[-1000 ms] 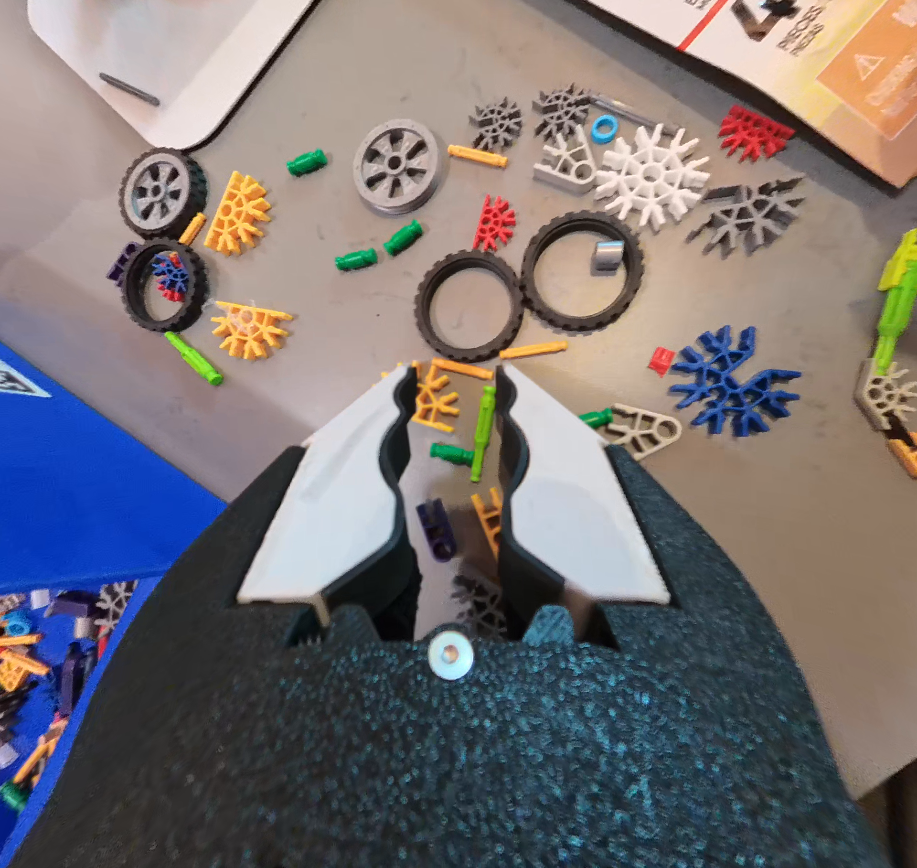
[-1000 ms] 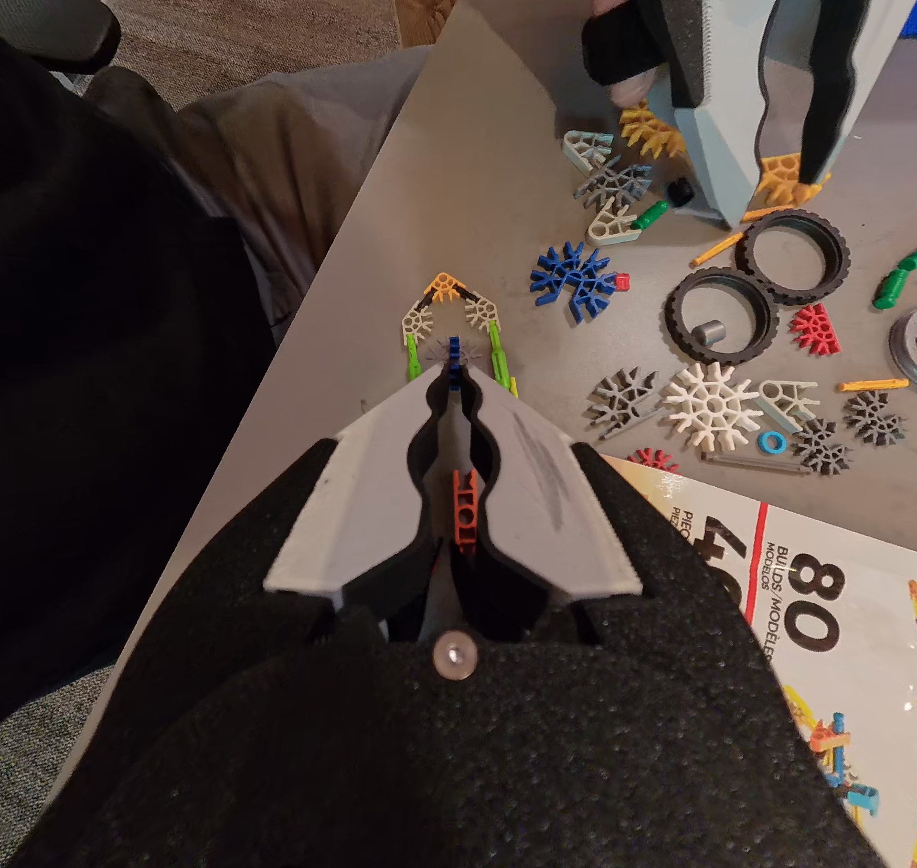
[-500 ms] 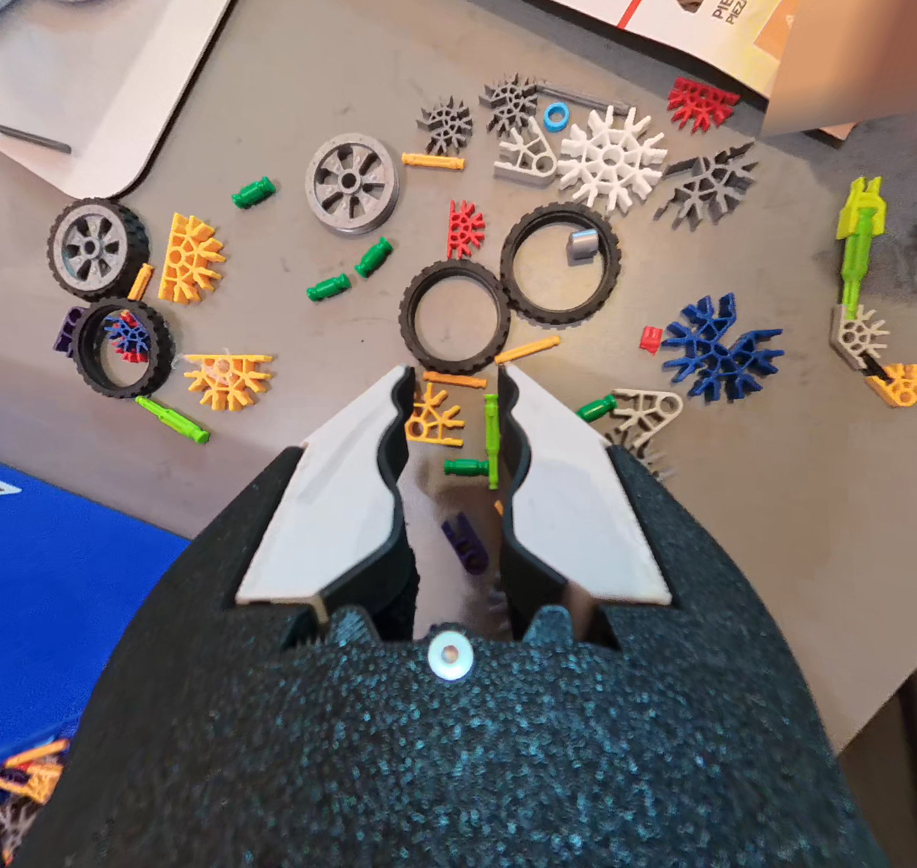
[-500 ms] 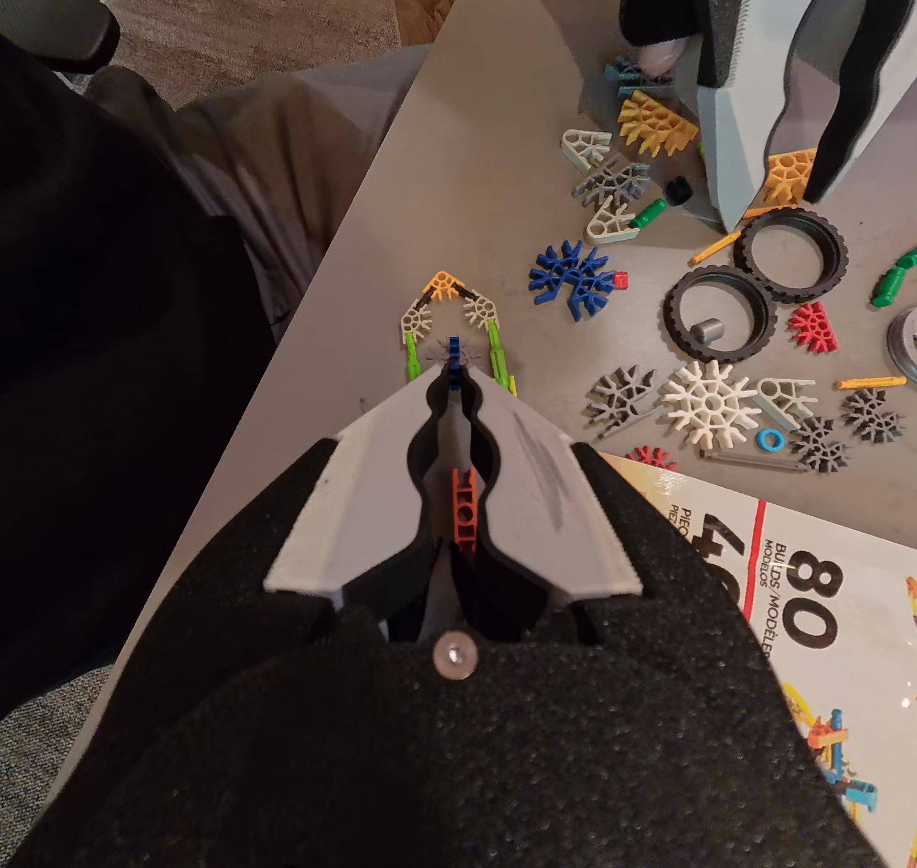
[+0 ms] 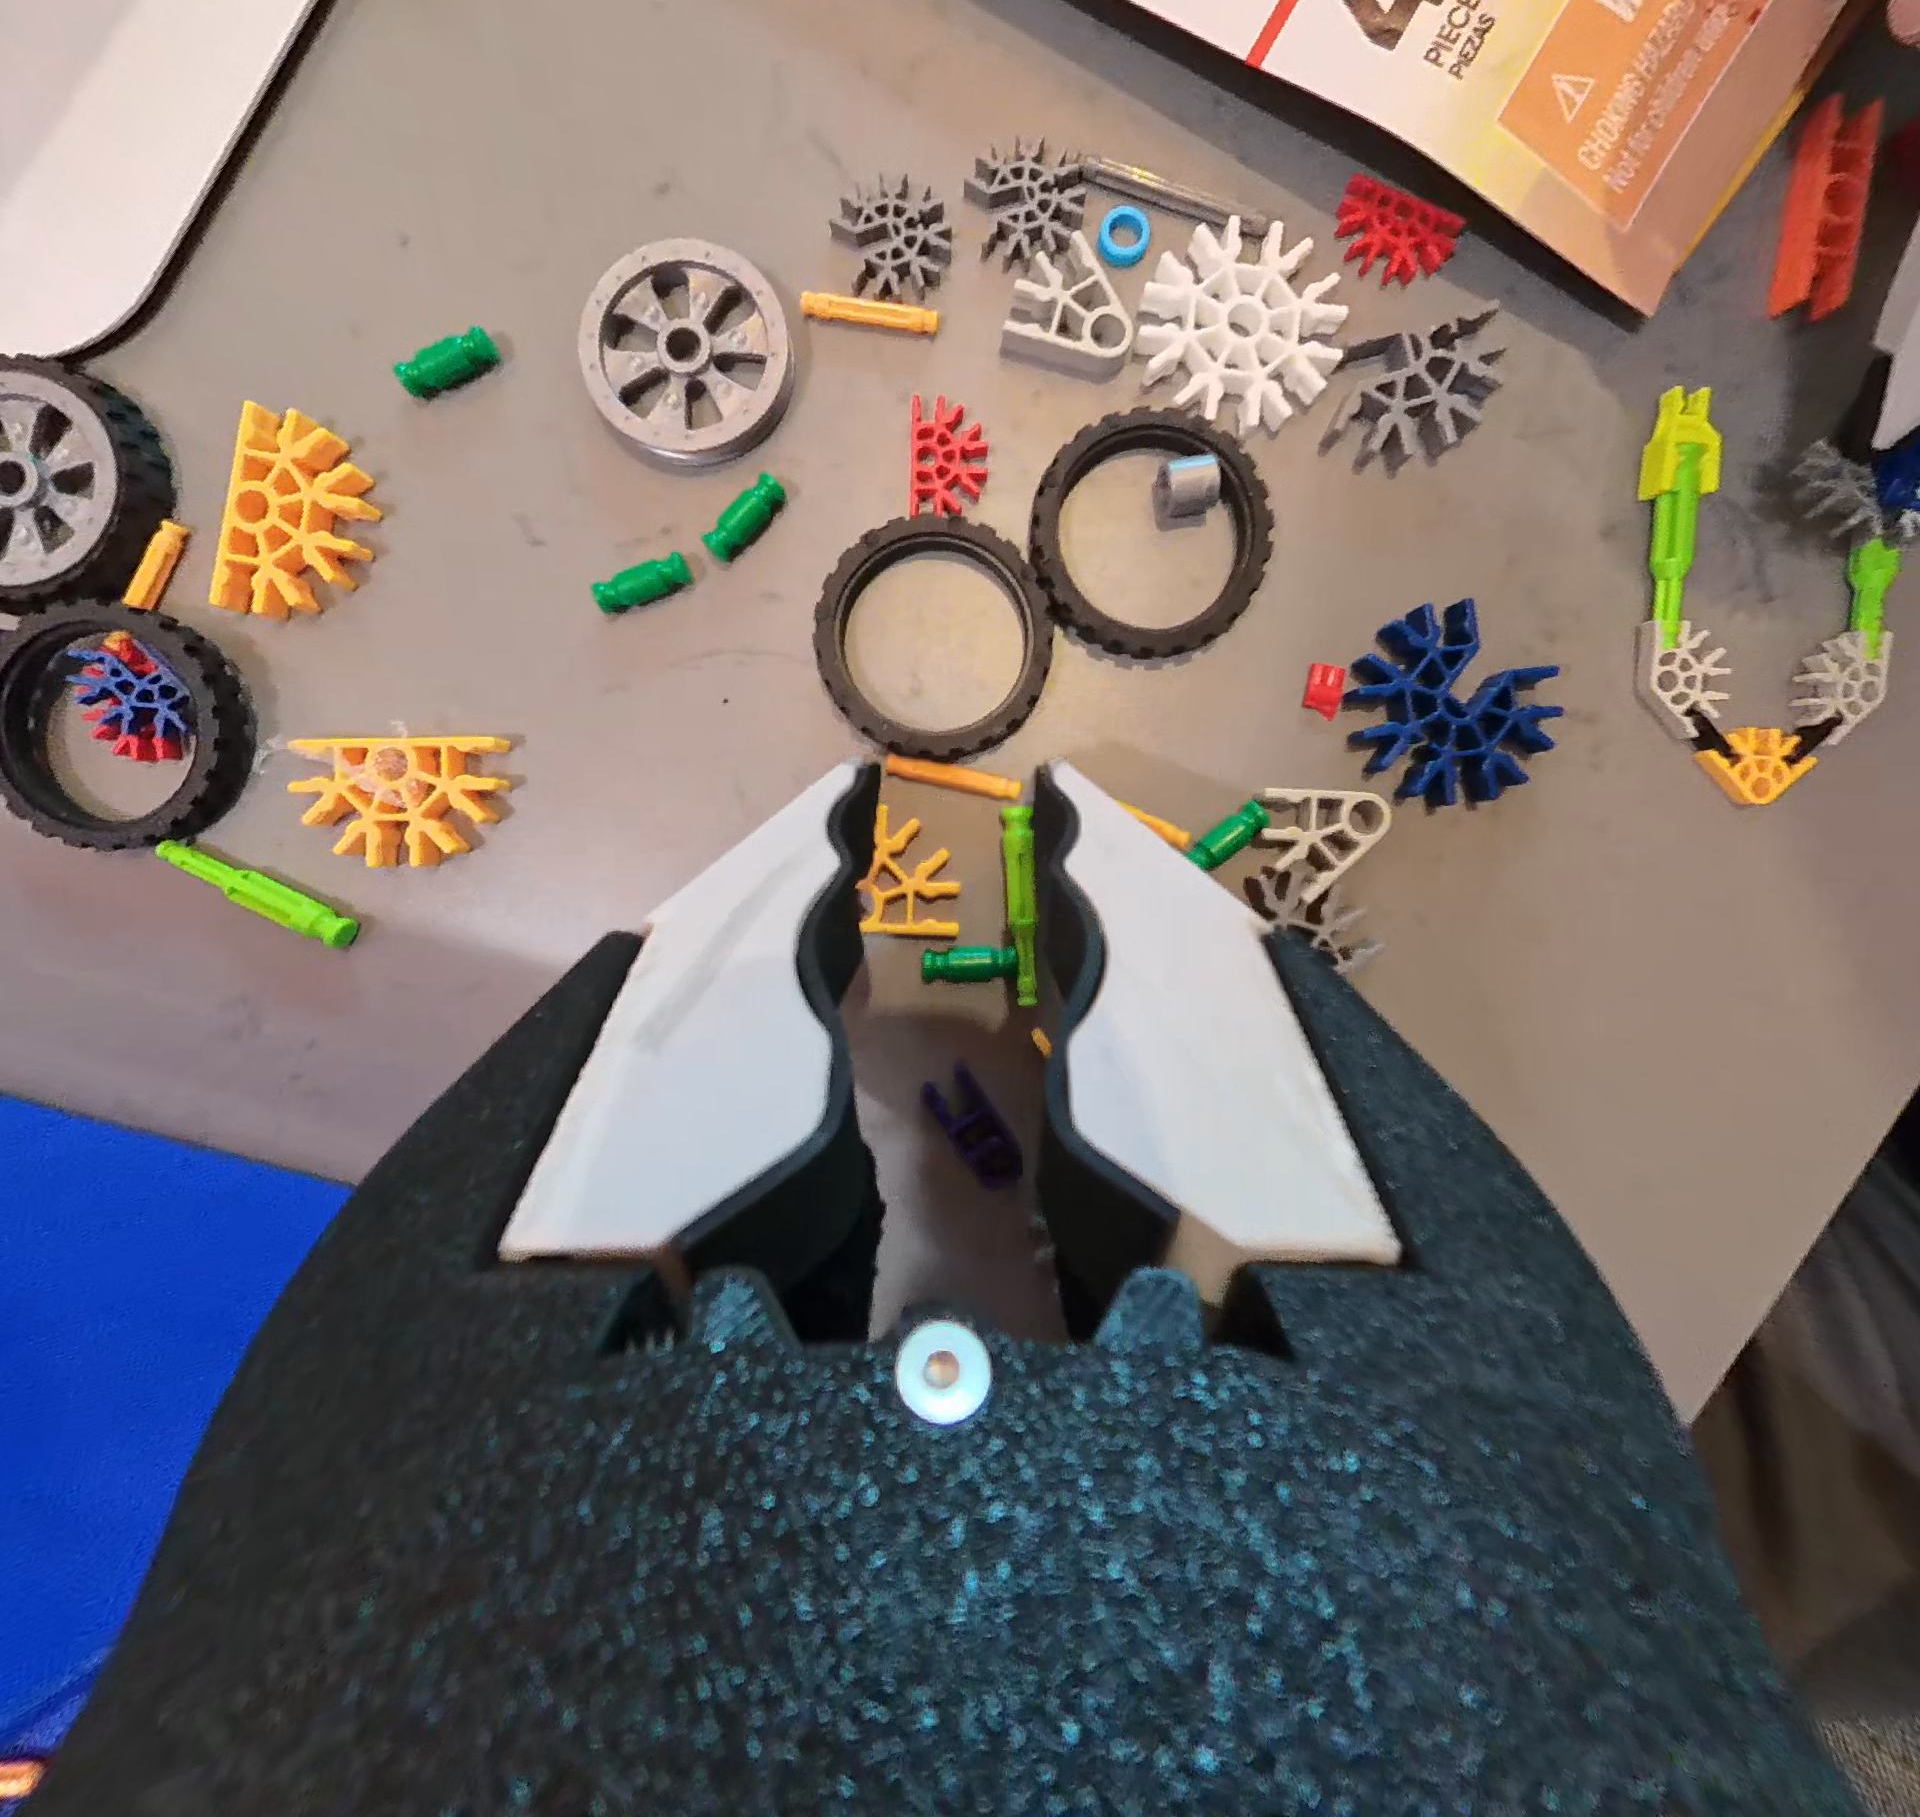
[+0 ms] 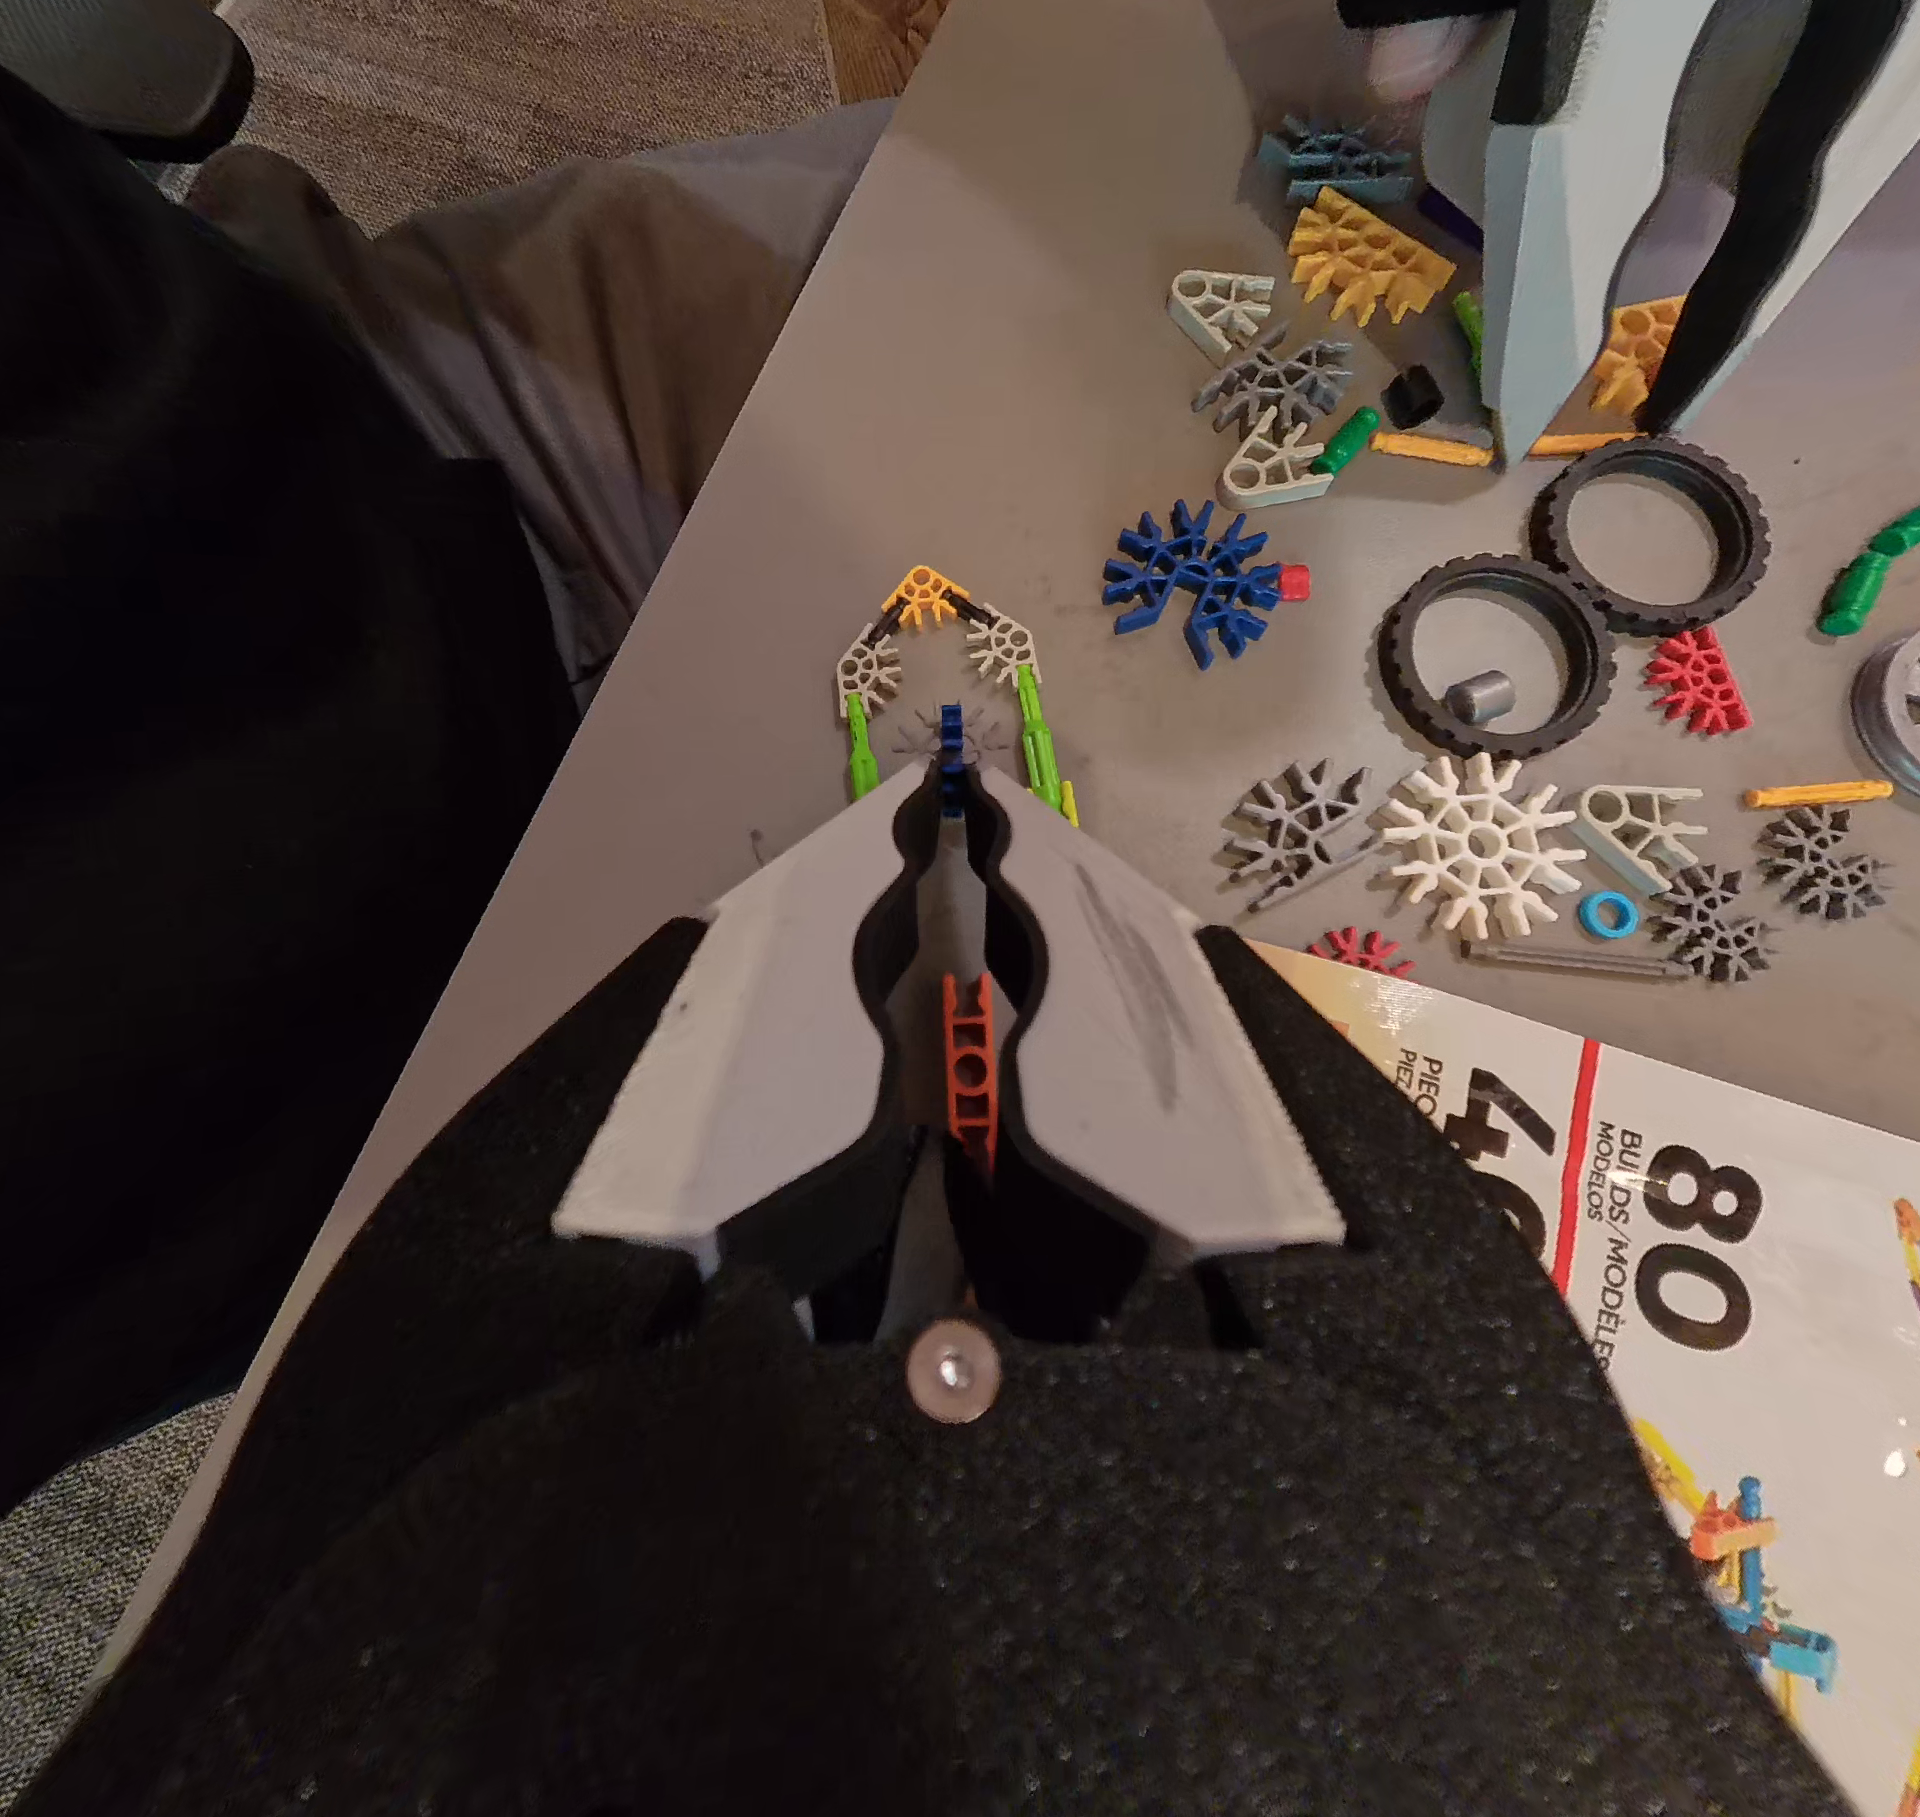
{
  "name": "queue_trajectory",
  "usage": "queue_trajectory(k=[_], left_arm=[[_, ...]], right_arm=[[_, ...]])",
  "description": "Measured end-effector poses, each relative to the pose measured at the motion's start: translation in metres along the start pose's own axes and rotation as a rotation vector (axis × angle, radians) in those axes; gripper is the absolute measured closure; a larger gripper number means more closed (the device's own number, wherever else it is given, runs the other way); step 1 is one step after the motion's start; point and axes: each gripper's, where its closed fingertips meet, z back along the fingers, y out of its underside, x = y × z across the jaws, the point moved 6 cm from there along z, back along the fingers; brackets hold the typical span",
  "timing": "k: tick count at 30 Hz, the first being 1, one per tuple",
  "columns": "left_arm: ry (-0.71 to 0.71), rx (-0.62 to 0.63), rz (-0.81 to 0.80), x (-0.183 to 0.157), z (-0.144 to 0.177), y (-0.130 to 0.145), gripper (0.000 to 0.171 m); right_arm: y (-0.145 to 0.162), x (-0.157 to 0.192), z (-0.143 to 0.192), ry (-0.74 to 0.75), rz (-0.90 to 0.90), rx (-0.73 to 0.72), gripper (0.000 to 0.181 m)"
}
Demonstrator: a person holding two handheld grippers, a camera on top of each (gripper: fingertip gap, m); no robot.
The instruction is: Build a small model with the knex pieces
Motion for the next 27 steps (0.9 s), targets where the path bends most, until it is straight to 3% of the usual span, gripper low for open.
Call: queue_trajectory(k=[8,20,24,27], left_arm=[[0.030,0.021,-0.096,0.000,0.000,0.000,0.146],[0.004,-0.009,-0.099,-0.002,0.005,0.002,0.148],[-0.032,-0.079,-0.089,-0.021,0.024,-0.007,0.148],[-0.029,-0.120,-0.112,-0.054,0.032,-0.017,0.148]], right_arm=[[0.001,-0.001,0.000,0.001,-0.002,0.002,0.179],[0.001,-0.002,0.002,0.003,-0.009,-0.005,0.179],[0.002,-0.002,0.002,0.002,-0.010,-0.002,0.179],[0.002,-0.002,0.001,0.000,-0.008,0.003,0.179]])
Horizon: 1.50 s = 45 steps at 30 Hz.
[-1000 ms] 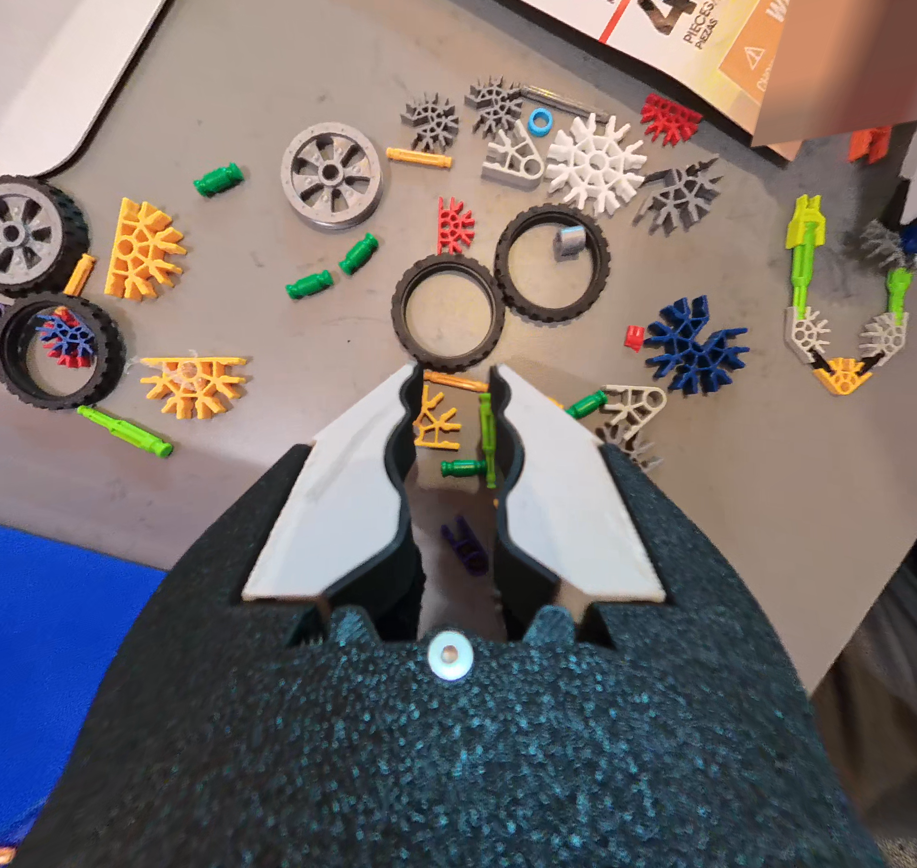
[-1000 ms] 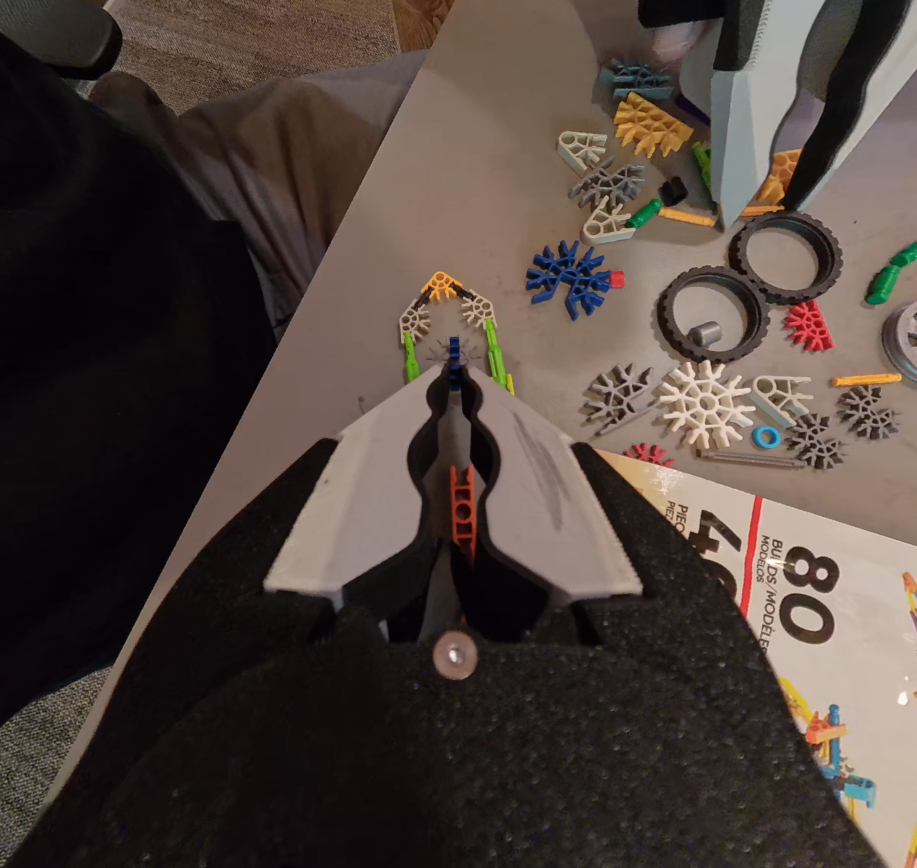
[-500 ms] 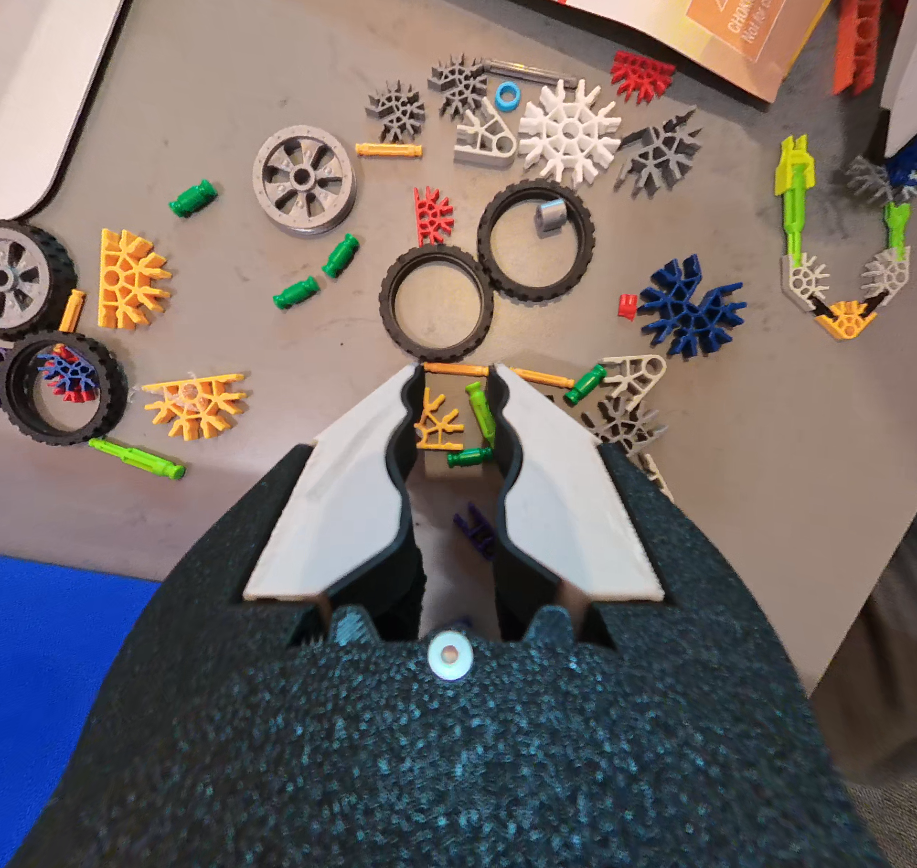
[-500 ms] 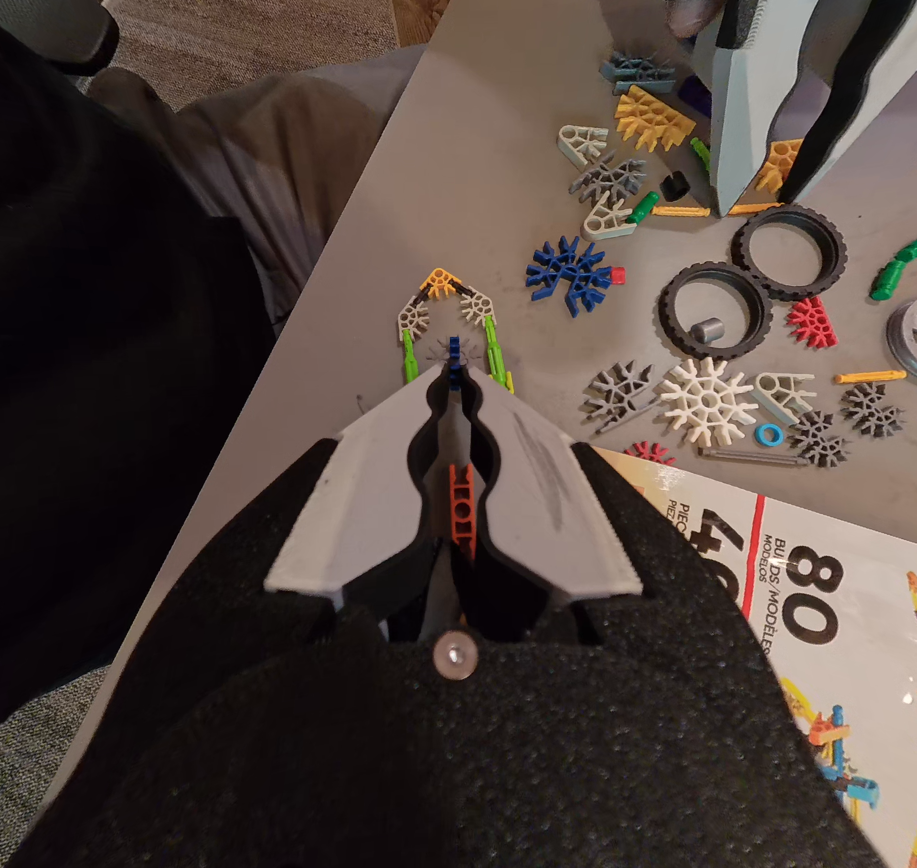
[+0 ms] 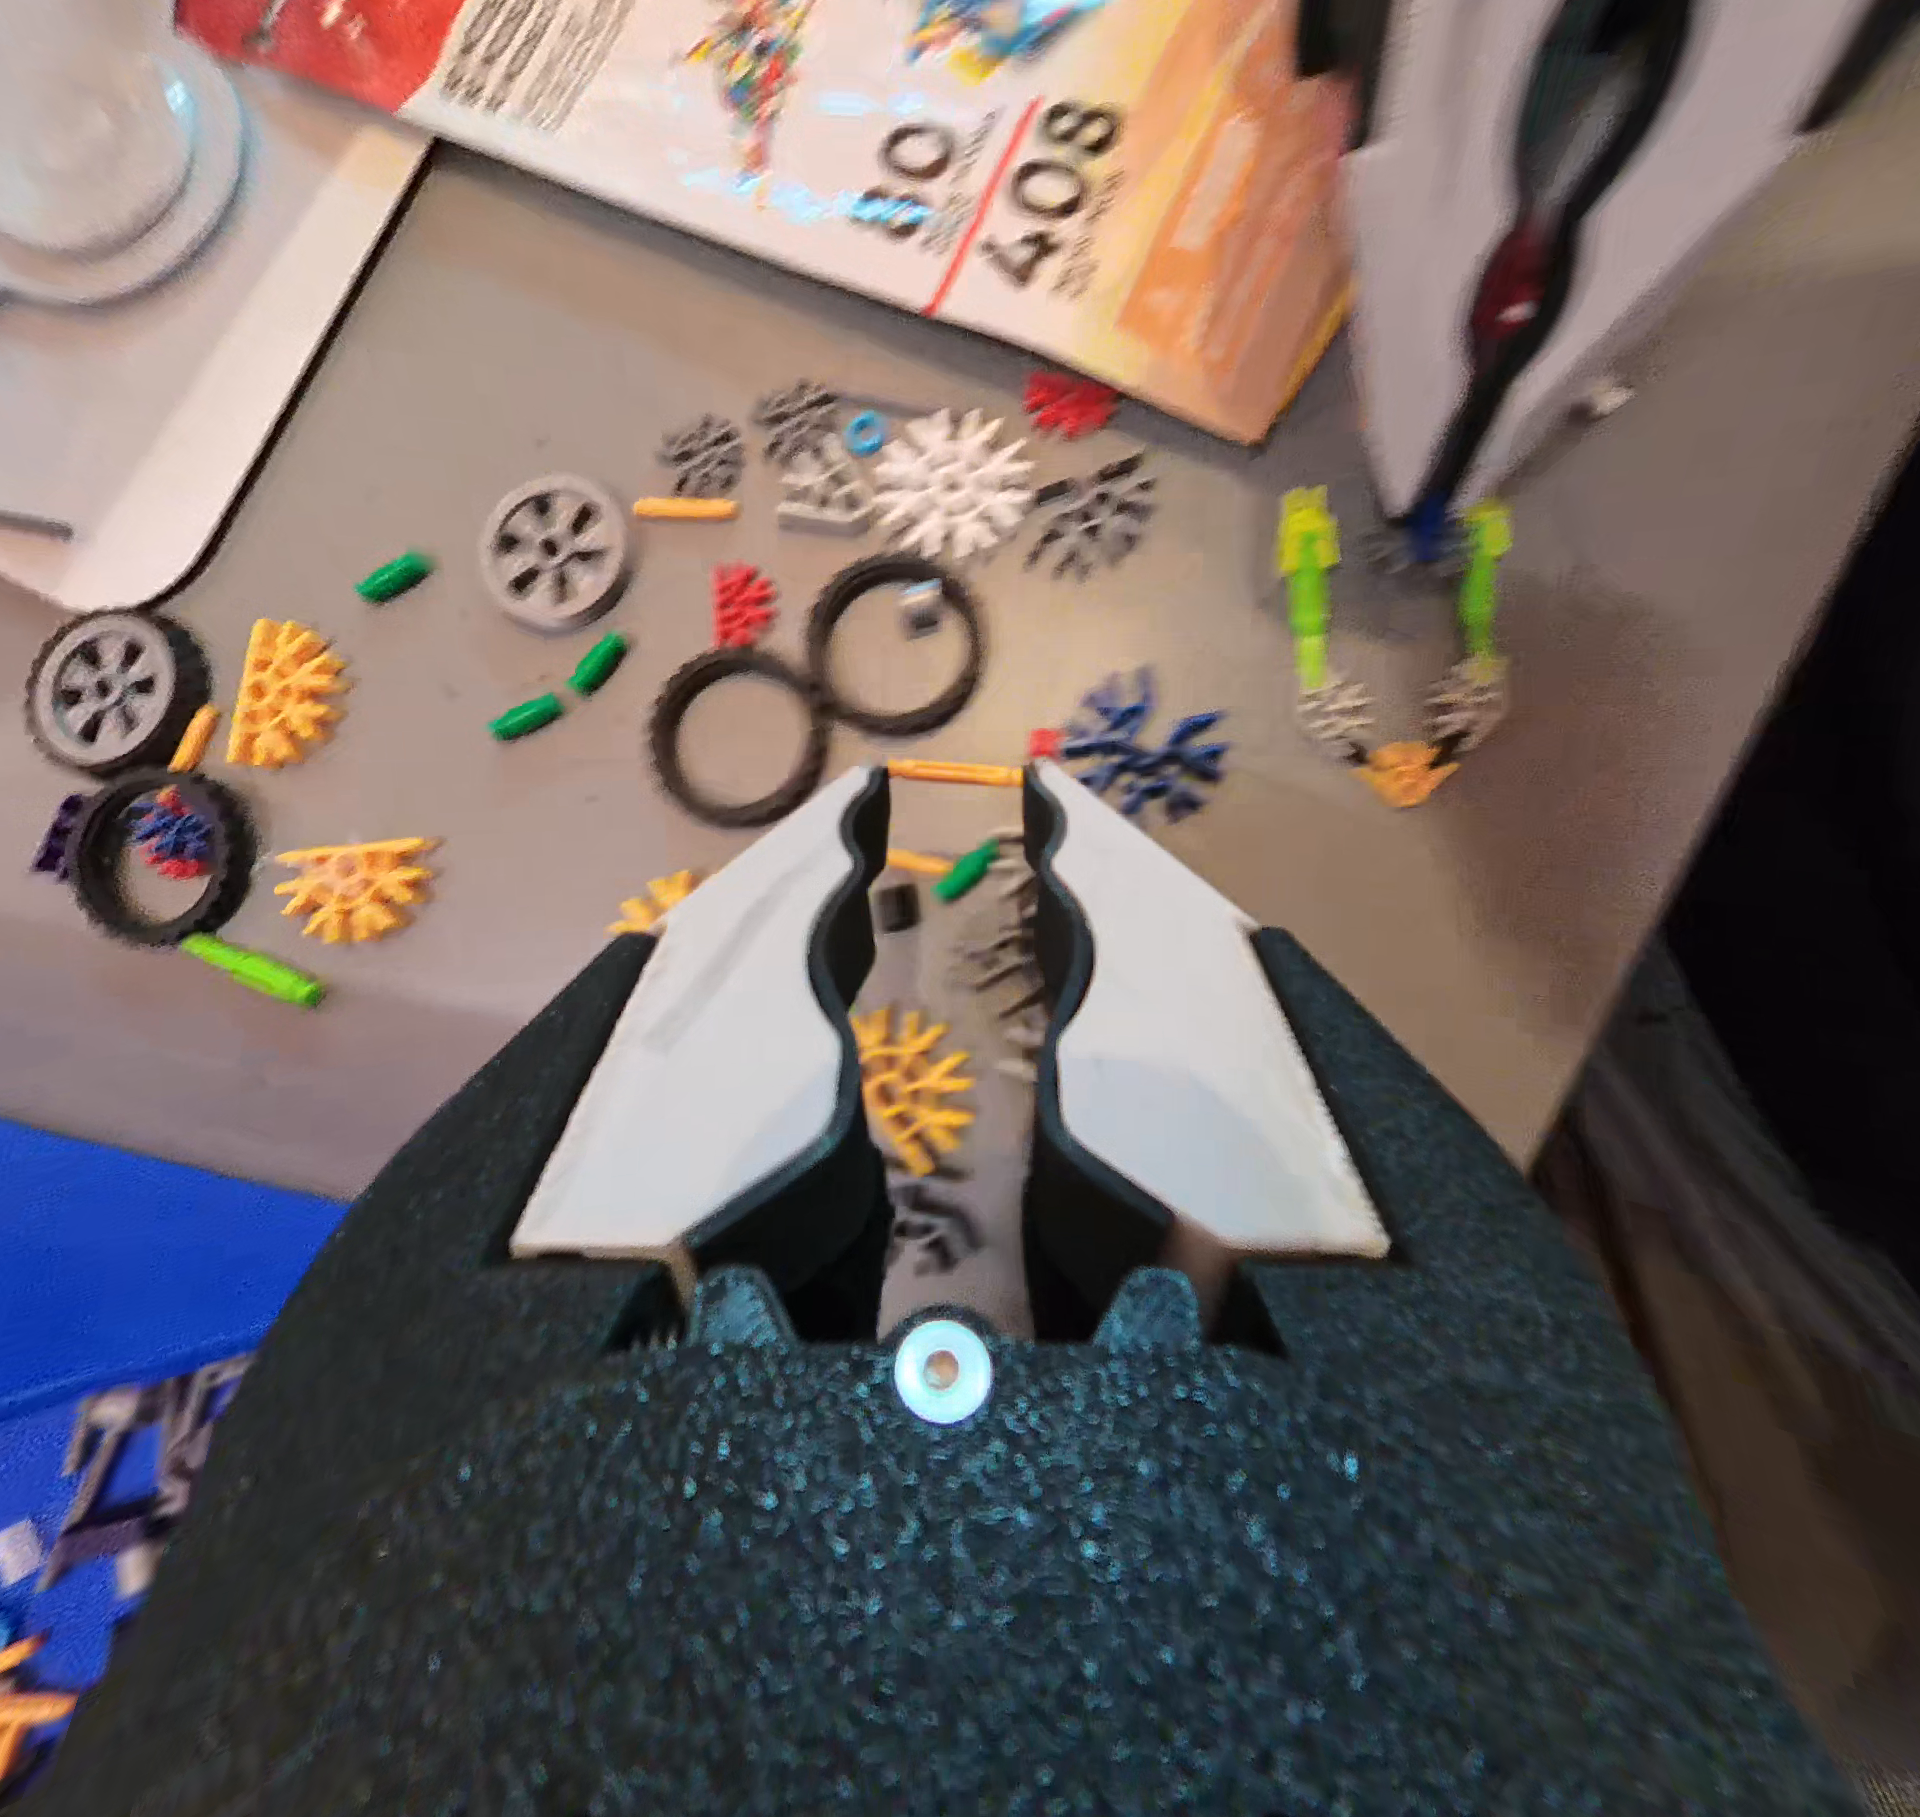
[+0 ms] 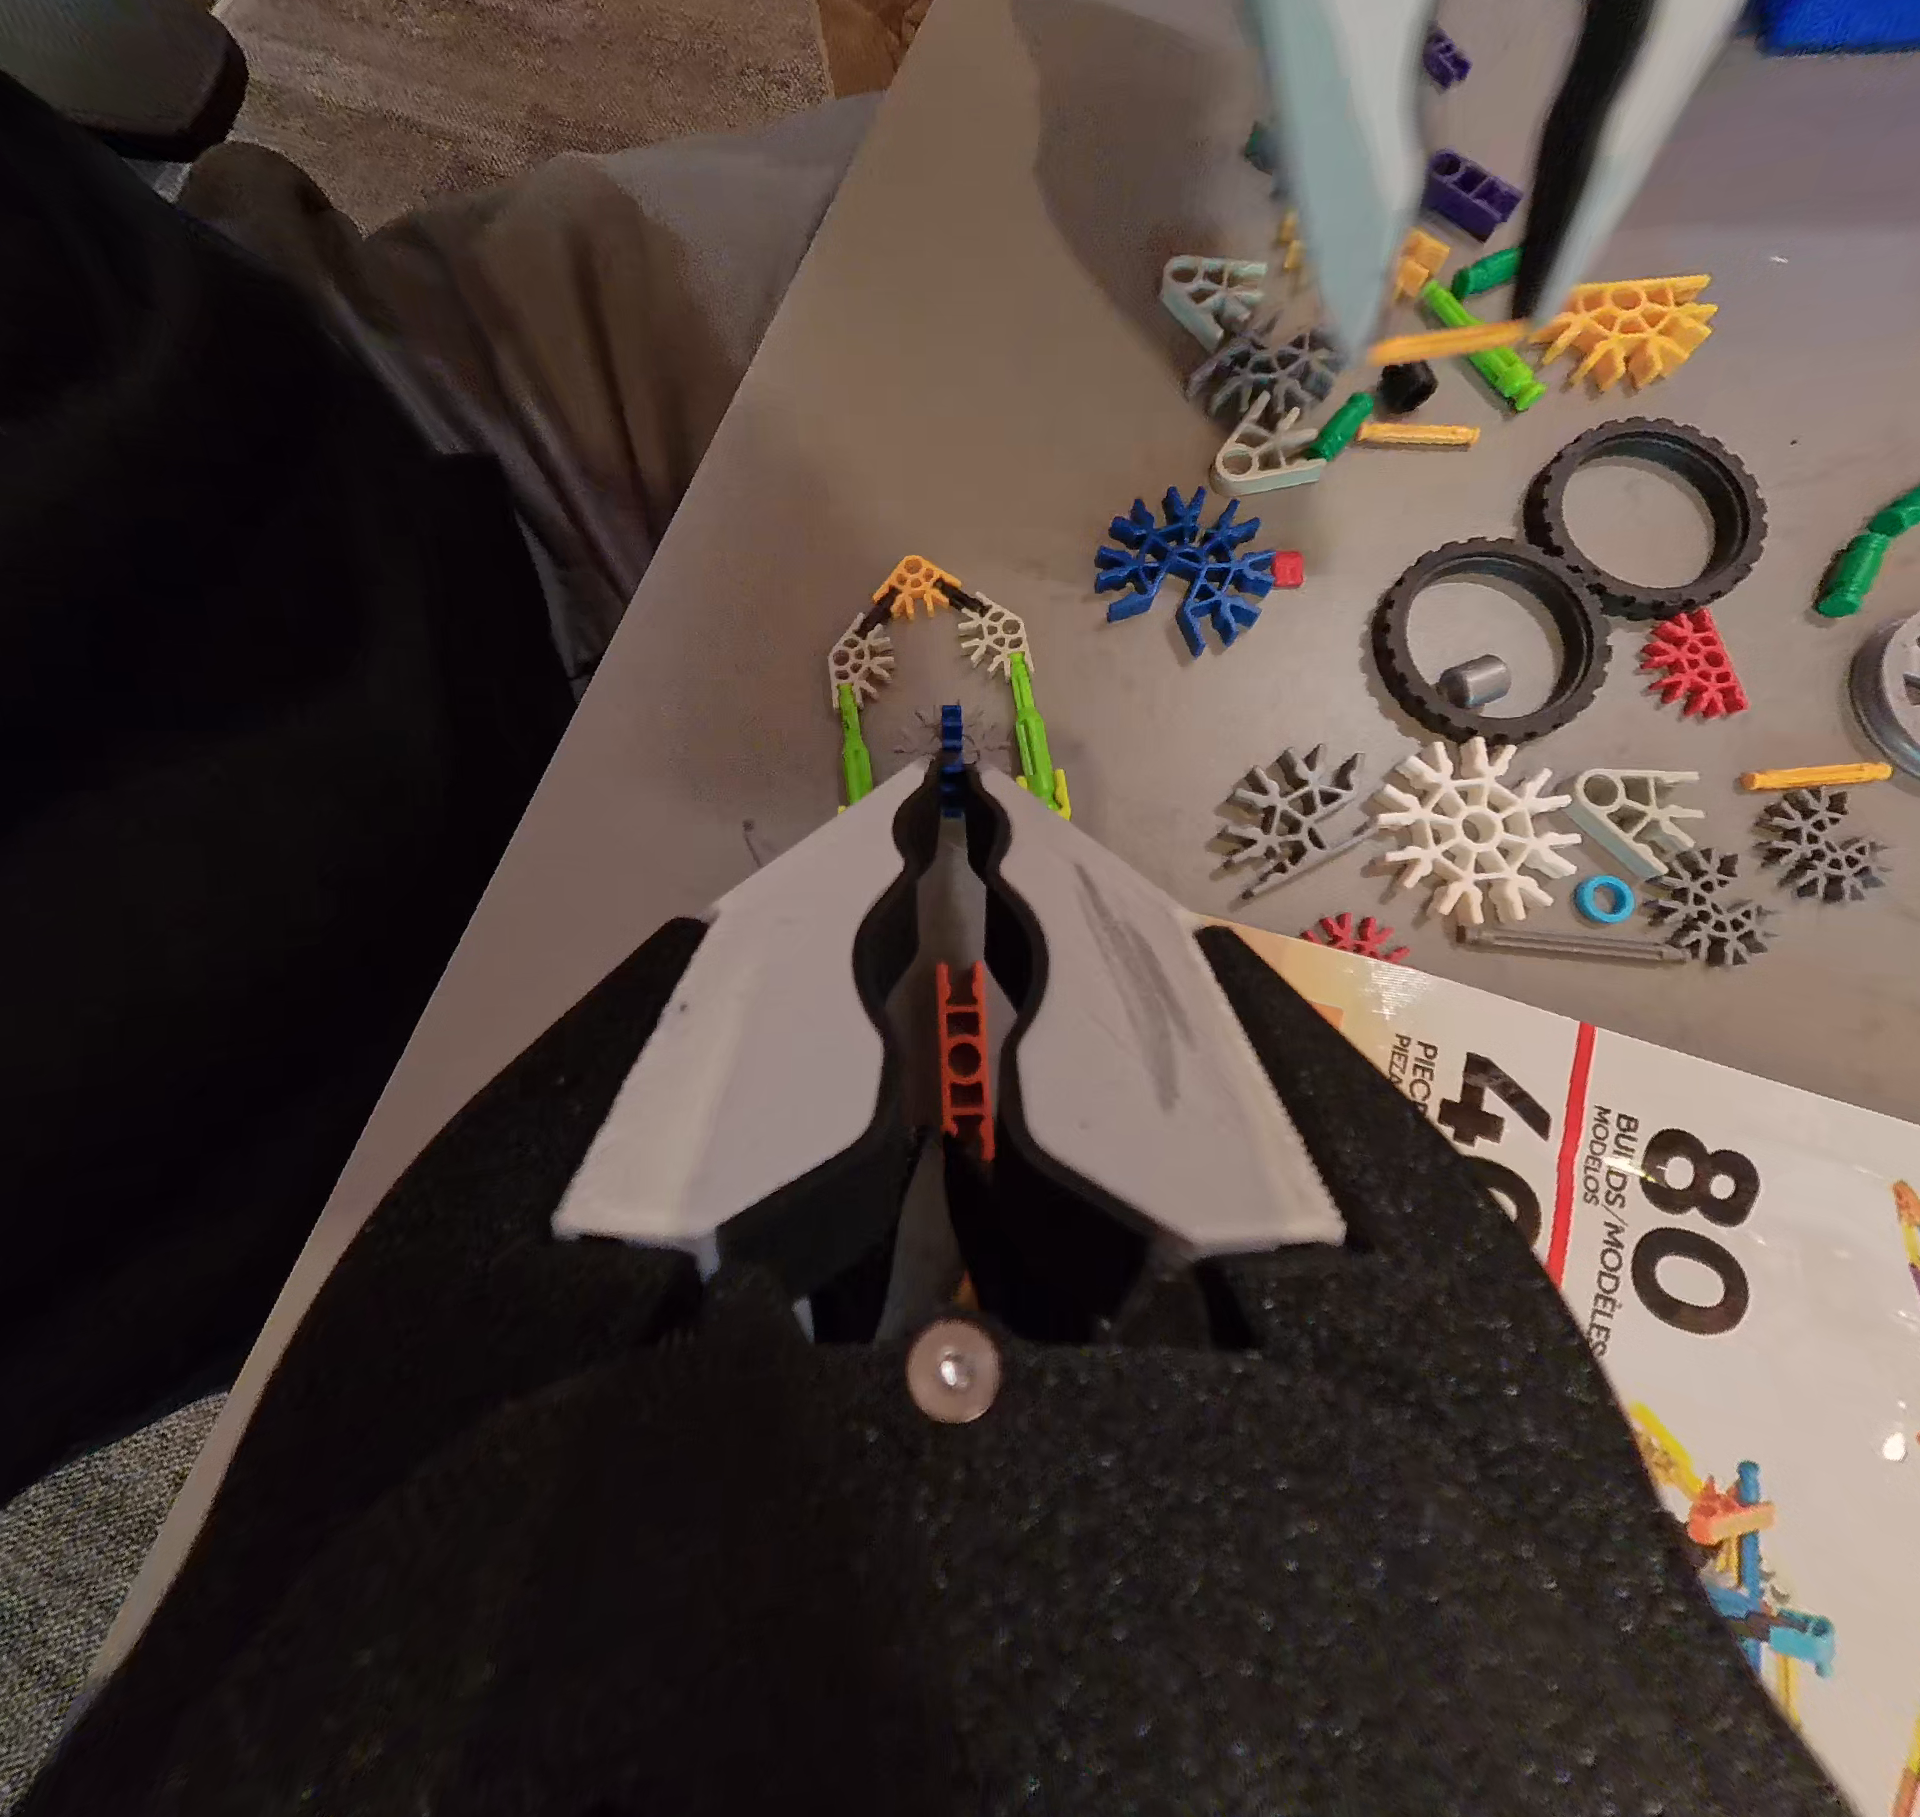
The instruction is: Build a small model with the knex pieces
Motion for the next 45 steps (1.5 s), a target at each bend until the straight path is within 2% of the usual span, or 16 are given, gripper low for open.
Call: queue_trajectory(k=[5,11,22,45], left_arm=[[0.050,-0.048,-0.007,-0.062,-0.009,-0.015,0.148],[0.048,-0.025,0.014,-0.096,-0.018,-0.013,0.148],[0.018,0.048,-0.003,-0.097,-0.032,-0.001,0.148],[0.009,0.046,-0.010,-0.096,-0.034,0.001,0.146]], right_arm=[[0.000,0.000,-0.001,-0.002,0.001,0.003,0.179],[-0.001,0.002,-0.003,-0.004,0.007,0.004,0.179],[-0.002,0.002,-0.003,0.001,0.011,0.006,0.179],[-0.002,0.002,-0.002,0.002,0.014,0.003,0.179]])
